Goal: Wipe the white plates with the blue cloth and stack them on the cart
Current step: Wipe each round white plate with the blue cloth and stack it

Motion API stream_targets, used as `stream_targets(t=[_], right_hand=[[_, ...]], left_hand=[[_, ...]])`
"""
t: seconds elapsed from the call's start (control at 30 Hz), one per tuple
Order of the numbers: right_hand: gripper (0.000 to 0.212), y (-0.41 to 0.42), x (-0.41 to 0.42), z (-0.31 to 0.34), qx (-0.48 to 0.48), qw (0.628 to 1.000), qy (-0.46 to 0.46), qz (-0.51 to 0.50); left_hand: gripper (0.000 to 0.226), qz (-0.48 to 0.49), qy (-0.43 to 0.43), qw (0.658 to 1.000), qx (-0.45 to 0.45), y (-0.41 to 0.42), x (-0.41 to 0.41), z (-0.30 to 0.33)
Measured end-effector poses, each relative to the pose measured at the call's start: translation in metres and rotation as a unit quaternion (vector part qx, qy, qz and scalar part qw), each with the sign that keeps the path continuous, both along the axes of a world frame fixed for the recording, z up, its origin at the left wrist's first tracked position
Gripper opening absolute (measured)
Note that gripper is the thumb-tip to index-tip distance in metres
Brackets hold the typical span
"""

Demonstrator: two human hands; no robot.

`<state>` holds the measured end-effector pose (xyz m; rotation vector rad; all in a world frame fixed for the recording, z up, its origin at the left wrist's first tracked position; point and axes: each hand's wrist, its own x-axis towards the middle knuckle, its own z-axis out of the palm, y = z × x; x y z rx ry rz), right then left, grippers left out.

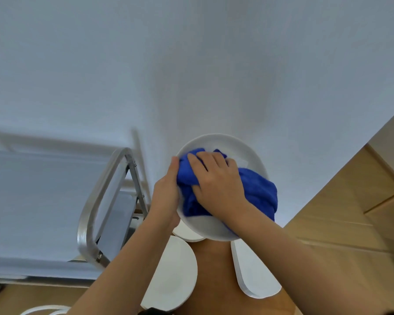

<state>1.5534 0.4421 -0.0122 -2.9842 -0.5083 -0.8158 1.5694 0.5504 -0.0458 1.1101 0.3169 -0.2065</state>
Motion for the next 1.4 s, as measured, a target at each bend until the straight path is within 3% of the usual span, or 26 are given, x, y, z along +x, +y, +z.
stream_targets(t=[0.17, 0.3, 0.6, 0.83, 1.0, 1.07, 1.17, 1.27, 1.4], right_hand=[[0.041, -0.005, 0.03, 0.011, 0.002, 0.998, -0.049, -0.036], [0.043, -0.021, 0.04, 0.022, 0.052, 0.996, -0.07, -0.036], [0.049, -0.047, 0.016, -0.003, 0.084, 0.988, 0.095, -0.086], [0.048, -0.018, -0.041, -0.054, 0.242, 0.957, 0.145, -0.068], [0.061, 0.0, -0.05, -0.056, 0.324, 0.924, 0.2, 0.033], [0.068, -0.007, -0.054, -0.058, 0.284, 0.937, 0.197, 0.049], [0.079, -0.02, -0.065, -0.07, 0.17, 0.966, 0.189, 0.044], [0.072, -0.049, -0.07, -0.082, 0.101, 0.983, 0.154, 0.02], [0.064, -0.08, -0.072, -0.088, 0.063, 0.997, 0.036, 0.003]], left_hand=[[0.045, 0.064, -0.012, 0.998, 0.024, 0.002, -0.001, 0.003], [0.049, 0.104, -0.033, 0.993, 0.053, 0.006, 0.003, 0.009], [0.051, 0.13, -0.011, 0.988, 0.081, 0.013, 0.006, 0.008], [0.044, 0.136, 0.013, 0.987, 0.082, 0.002, 0.003, -0.008], [0.057, 0.113, 0.048, 0.991, 0.05, 0.004, 0.002, -0.017], [0.061, 0.091, 0.052, 0.993, 0.049, 0.007, 0.0, -0.019], [0.05, 0.08, 0.051, 0.994, 0.052, 0.013, 0.004, -0.022], [0.047, 0.065, 0.048, 0.994, 0.068, 0.02, 0.009, -0.021], [0.049, 0.013, 0.048, 0.995, 0.087, 0.027, 0.011, -0.021]])
